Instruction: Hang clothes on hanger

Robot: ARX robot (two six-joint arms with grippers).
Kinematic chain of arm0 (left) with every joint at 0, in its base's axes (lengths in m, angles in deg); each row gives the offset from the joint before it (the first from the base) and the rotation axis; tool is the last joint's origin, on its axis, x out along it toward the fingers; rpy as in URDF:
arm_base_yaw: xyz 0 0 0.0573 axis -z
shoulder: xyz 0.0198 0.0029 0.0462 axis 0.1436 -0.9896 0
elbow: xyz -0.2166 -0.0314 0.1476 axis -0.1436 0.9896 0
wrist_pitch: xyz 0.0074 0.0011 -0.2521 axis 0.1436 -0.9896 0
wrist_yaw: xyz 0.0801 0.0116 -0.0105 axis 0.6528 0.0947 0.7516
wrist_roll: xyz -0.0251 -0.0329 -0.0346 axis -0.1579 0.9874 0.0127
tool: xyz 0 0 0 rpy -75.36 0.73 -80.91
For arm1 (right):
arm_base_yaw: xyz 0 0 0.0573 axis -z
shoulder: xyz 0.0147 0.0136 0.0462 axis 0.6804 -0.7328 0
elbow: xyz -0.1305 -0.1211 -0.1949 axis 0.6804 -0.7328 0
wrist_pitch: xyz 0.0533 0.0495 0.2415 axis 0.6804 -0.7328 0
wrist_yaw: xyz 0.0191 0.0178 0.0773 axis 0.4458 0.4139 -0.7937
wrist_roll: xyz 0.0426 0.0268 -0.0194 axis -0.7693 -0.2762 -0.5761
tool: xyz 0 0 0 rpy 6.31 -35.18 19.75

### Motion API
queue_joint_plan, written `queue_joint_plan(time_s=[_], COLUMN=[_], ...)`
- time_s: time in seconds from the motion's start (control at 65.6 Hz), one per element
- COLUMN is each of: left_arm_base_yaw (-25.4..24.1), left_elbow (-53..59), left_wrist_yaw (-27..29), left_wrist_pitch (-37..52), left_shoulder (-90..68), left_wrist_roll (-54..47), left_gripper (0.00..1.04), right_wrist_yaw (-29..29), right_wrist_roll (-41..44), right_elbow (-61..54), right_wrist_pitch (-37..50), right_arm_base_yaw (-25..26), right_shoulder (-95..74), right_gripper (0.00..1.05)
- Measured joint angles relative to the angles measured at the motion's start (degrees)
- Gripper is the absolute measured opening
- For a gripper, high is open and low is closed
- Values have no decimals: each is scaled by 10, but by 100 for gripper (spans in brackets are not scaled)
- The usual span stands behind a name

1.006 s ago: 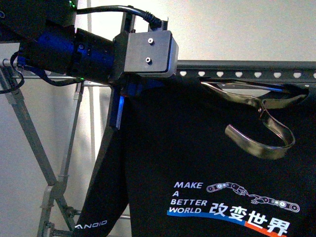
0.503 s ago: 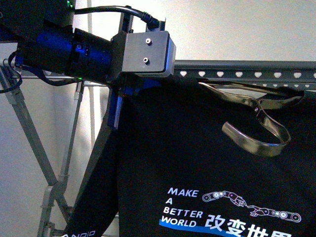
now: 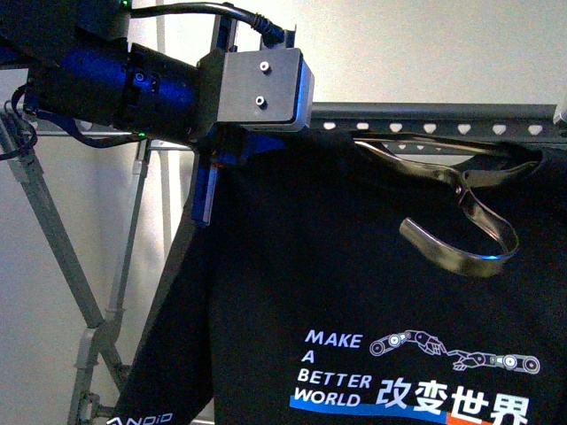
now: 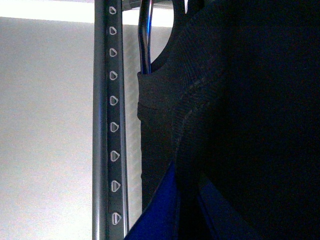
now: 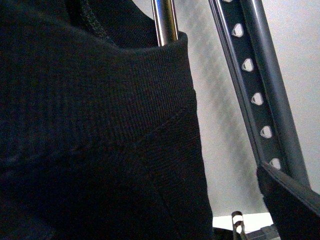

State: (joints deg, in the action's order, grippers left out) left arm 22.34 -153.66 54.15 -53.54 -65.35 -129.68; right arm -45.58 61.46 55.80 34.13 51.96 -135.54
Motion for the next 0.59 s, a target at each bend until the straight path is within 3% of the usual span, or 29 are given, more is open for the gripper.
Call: queue_joint_plan(time_s=[0.244, 0.305, 0.412, 0.595], left_arm_base_yaw=[0, 0, 0, 0], left_elbow=[0, 0, 0, 0], left_wrist_yaw=[0, -1, -4, -5], left_wrist_pitch=[0, 3, 4, 5], left_shoulder=[0, 0, 1, 1], left_wrist_roll=[0, 0, 0, 0], left_gripper=[5, 17, 31, 58], right_wrist_yaw=[-12, -24, -25, -27], right_wrist_roll=[-15, -7, 18, 14], right_elbow=[9, 8, 5, 4], right_wrist_pitch=[-7, -8, -13, -23], right_arm_base_yaw=[-4, -2, 0, 7], right_shoulder=[-12, -12, -12, -11], right_gripper=[30, 17, 10, 9])
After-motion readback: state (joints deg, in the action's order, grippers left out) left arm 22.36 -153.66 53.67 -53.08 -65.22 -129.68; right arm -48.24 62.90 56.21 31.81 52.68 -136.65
